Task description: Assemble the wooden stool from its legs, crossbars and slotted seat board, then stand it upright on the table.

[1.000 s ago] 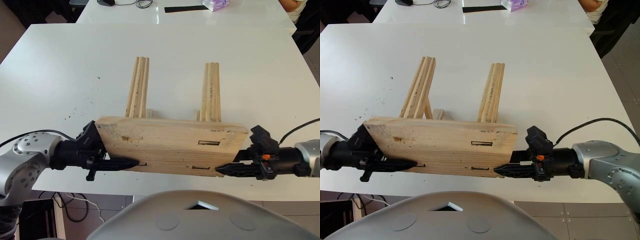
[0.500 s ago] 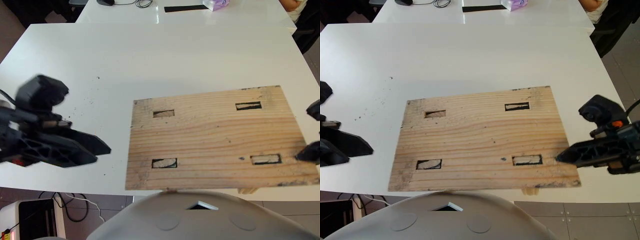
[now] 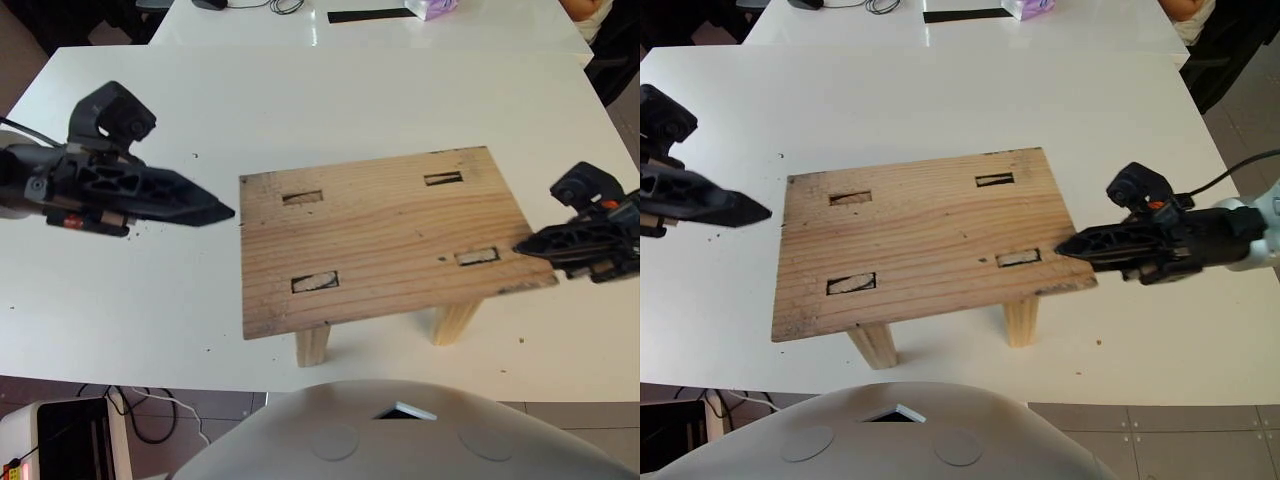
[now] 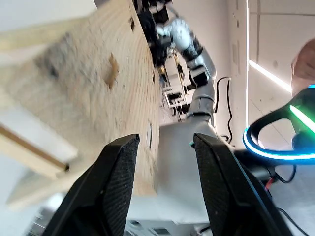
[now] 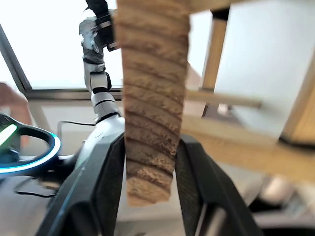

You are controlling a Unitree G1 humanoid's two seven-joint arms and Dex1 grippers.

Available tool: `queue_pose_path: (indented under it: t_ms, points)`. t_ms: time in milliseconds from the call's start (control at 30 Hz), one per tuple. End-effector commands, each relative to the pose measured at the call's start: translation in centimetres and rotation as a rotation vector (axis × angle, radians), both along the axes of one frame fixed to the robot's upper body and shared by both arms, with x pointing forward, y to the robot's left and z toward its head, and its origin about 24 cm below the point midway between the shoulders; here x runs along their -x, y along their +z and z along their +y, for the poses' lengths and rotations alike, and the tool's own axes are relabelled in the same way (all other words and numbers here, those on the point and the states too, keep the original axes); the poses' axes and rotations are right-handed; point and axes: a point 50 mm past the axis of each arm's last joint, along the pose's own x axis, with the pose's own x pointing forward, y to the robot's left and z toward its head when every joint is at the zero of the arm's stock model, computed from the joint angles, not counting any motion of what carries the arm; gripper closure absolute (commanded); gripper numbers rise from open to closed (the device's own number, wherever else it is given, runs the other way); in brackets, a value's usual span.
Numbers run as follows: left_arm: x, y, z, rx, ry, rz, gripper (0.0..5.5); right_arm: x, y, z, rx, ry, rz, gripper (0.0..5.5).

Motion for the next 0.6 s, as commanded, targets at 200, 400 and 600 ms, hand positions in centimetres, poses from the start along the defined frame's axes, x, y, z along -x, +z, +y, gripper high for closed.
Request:
queue_pose_path:
  t_ms: [200, 400, 600]
  points:
    - [-5.5, -2.8, 1.6, -0.290, 0.457, -0.508, 3.42, -3.7, -3.8, 2.1, 0.400, -0.281, -0.462, 3.33]
    - [-7.3, -2.2, 4.8, -0.434, 0.768, -0.612, 3.42, -5.1, -3.6, 0.5, 0.509, -0.432, -0.491, 2.41]
    - [-7.6, -4.4, 9.1, -0.764, 1.122, -0.860, 3.42, -6.8, -3.9, -3.3, 0.737, -0.870, -0.620, 2.26]
